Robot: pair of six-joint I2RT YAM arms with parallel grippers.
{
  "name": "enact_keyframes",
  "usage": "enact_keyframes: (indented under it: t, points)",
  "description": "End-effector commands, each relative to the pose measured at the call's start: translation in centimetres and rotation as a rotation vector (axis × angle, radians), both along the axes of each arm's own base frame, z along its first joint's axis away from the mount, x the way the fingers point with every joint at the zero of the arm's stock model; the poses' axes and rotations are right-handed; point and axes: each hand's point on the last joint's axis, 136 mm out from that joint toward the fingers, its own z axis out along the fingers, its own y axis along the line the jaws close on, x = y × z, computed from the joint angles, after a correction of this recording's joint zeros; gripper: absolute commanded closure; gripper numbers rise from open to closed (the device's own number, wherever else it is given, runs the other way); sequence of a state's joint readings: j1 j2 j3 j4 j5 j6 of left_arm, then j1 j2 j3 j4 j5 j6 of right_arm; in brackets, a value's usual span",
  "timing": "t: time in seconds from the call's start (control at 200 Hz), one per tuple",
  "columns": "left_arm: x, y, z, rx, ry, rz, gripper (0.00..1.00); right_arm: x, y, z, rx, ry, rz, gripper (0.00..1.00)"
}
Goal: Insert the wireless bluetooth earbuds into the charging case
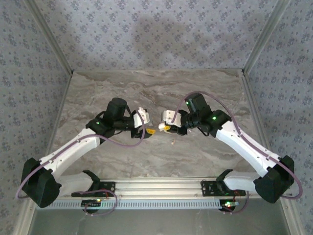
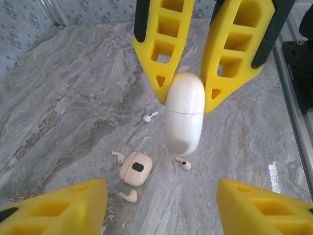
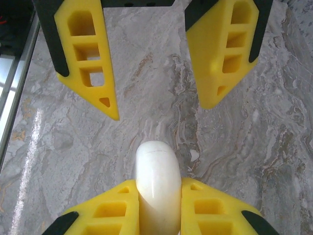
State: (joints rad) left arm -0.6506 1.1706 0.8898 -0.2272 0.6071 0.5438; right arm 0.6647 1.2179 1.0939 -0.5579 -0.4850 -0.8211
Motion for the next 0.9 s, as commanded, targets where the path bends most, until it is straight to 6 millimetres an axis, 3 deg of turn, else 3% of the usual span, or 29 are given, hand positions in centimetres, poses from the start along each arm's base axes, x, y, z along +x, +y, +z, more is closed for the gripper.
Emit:
enact_keyframes:
  t: [0.0,0.295,0.7,0.824,0.894]
  points:
    - [-0.3,-0.1,1.0,0.014,-0.041,-0.021,0.39,0.1,0.0,0.1,-0.045,-0.029,-0.001,0.82]
    - [-0.9,-0.9,0.1,0.041,-0.026,-0.067,0.42,-1.2,0.2,0.0,-0.055,-0.031,0.045,0.82]
    - [-2.3,-1.7,0.9,-0.015,0.010,-0.147,0.43,-2.4,2.1,1.2,0.024,-0.045,0.136,0.82]
    - [-2.7,-2.0,1.0,-0.028,0.029,-0.171,0.49,-2.3,2.4,1.4,0.038,-0.054,0.141,0.82]
    - [-2.8,-2.0,1.0,-0.027,0.038,-0.178,0.58,-2.2,2.5,1.4,0.037,-0.056,0.141,0.82]
